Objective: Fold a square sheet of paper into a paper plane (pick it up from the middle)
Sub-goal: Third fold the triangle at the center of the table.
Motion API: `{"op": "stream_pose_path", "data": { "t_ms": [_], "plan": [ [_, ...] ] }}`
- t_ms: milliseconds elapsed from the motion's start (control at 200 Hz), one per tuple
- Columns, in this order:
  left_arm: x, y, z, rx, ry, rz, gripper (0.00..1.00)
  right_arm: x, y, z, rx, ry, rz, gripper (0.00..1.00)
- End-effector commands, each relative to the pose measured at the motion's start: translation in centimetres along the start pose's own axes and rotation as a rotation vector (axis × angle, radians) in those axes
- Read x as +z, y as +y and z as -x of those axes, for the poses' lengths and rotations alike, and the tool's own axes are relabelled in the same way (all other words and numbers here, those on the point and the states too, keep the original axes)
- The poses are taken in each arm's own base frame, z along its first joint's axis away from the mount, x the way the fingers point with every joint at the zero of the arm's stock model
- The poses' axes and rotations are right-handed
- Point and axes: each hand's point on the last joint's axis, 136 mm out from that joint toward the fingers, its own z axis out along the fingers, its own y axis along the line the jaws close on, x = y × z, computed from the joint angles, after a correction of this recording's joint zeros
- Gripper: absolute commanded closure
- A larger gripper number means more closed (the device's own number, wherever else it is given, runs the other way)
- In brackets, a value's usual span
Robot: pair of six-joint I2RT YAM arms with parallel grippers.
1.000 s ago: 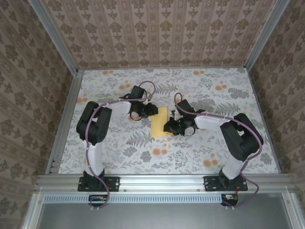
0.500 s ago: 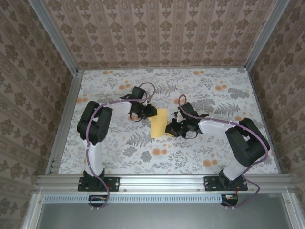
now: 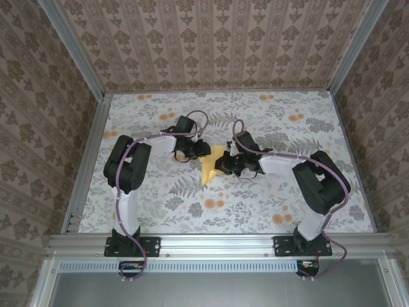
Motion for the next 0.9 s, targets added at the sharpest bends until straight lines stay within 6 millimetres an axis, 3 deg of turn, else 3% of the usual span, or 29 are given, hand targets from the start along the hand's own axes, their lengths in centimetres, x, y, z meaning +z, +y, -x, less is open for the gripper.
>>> {"op": "stream_pose_path", "data": {
  "t_ms": [0,320,470,560,895],
  "plan": [
    [0.1,0.1,-0.1,0.021,0.021,0.015,0.73,1.2,1.4,1.2,-0.048,-0.016,0.028,0.98],
    [-0.1,0.1,-0.1,0.011,0.017,0.017,0.73,3.2,0.6,1.4,-0.067,0.005,0.01,0.99],
    [-2.4,-1.6,1.2,0.022,-0.075,-0.015,0.72,3.5,0.3,1.6,-0.074,0.001,0.002,0.99],
    [-3.3,-1.6,1.7,0.017,-0.112,-0.003,0.72,3.6,0.2,1.7,-0.083,-0.003,-0.001,0.99],
    [-0.8,0.4,1.8,-0.028,-0.056,0.026,0.79,4.5,0.3,2.3,-0.088,-0.015,0.019,0.99]
  ]
}}
